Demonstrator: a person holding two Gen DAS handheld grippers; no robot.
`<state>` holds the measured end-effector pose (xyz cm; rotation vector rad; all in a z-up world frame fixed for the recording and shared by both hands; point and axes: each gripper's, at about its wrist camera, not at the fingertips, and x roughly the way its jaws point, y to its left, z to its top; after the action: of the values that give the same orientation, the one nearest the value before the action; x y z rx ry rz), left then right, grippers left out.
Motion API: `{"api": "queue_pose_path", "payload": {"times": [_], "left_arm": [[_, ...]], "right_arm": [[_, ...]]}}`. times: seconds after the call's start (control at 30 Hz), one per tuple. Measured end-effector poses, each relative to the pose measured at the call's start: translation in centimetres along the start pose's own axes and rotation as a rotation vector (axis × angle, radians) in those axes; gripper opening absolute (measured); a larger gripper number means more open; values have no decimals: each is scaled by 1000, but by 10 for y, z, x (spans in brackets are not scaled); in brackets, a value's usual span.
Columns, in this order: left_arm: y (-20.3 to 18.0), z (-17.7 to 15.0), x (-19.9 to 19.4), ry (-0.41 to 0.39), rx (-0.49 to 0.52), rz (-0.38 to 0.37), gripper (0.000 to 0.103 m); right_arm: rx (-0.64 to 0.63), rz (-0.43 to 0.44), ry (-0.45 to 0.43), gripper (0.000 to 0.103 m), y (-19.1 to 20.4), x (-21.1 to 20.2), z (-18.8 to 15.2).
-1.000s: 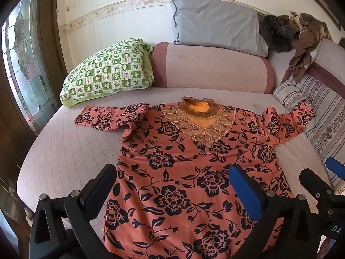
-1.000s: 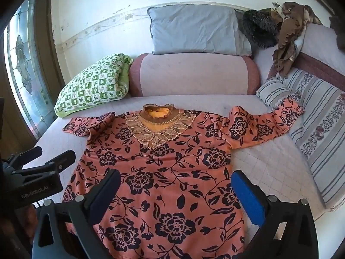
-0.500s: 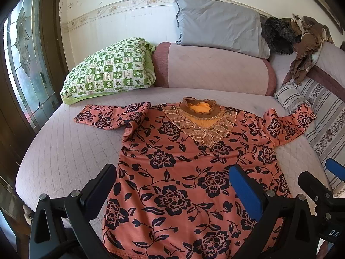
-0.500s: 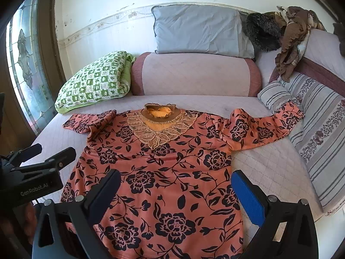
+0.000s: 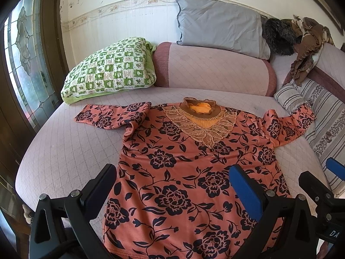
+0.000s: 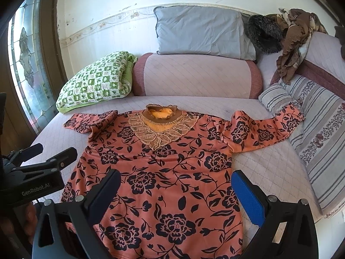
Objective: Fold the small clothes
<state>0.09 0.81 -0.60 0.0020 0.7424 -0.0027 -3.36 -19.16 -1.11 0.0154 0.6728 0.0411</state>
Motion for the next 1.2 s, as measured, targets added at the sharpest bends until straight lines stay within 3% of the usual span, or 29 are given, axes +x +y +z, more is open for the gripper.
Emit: {"api": "queue_pose_path", "payload": {"times": [1.2], "left_arm": [[3, 2, -3, -4, -3, 3, 103]], "right_arm": [[-16, 5, -8, 103, 3, -2, 4]]}}
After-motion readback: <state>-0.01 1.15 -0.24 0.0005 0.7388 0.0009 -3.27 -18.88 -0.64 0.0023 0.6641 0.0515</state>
